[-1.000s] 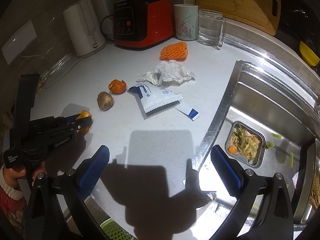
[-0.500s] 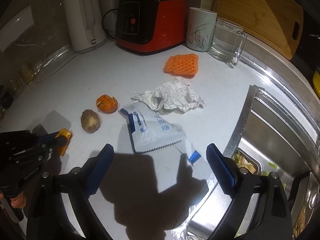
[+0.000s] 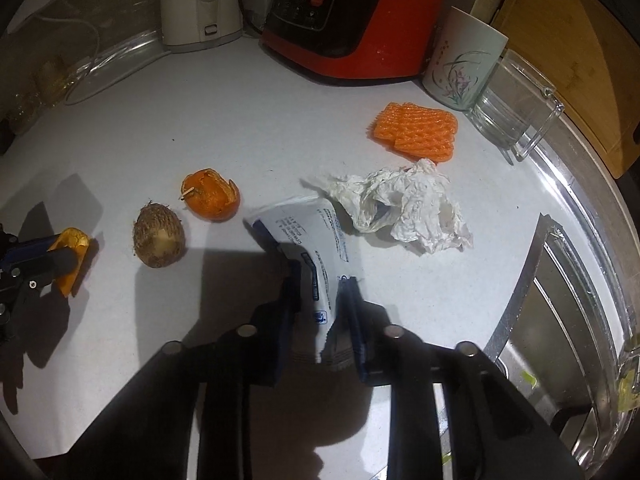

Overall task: Collect trash
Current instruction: 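Grasp the white-and-blue wrapper with the right tool while the left holds the bread, then carry both items over the basket and open both tools to drop them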

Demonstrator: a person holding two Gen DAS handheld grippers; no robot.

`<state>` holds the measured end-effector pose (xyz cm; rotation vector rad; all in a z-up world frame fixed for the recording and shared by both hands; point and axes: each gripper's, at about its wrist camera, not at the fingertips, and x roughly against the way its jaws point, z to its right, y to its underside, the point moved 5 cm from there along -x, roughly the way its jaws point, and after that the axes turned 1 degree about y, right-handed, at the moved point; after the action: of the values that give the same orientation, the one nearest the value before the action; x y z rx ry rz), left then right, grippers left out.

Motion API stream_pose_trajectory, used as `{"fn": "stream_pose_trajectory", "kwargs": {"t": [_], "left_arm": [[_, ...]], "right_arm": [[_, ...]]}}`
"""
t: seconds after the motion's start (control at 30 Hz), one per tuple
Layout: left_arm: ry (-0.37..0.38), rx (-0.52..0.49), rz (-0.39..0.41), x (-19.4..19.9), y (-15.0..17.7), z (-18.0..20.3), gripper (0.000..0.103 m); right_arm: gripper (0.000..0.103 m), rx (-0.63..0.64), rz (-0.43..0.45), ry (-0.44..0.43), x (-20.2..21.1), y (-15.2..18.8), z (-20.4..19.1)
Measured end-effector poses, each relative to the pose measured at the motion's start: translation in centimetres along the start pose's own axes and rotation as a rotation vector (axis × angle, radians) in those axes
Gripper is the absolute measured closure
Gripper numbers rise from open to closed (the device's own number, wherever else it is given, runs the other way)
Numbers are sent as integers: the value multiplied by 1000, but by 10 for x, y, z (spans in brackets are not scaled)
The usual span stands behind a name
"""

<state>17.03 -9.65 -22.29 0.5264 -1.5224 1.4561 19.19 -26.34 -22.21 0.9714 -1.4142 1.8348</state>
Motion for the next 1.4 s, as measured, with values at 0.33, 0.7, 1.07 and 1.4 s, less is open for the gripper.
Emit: {"fn": "stream_pose_trajectory", "kwargs": {"t": [0.33, 0.7, 1.07, 1.4], "left_arm": [[17, 9, 28, 25, 14, 9, 94], [33, 10, 56, 73, 54, 33, 95], [84, -15, 35, 123, 122, 82, 94], [124, -44, -56, 118, 188, 129, 94]], "right_arm": [[93, -5, 44, -87, 51, 16, -30], [93, -46, 92, -99, 127, 65, -51], [93, -98, 118, -126, 188, 148, -58], [93, -202, 31, -136, 191, 256, -53]]}}
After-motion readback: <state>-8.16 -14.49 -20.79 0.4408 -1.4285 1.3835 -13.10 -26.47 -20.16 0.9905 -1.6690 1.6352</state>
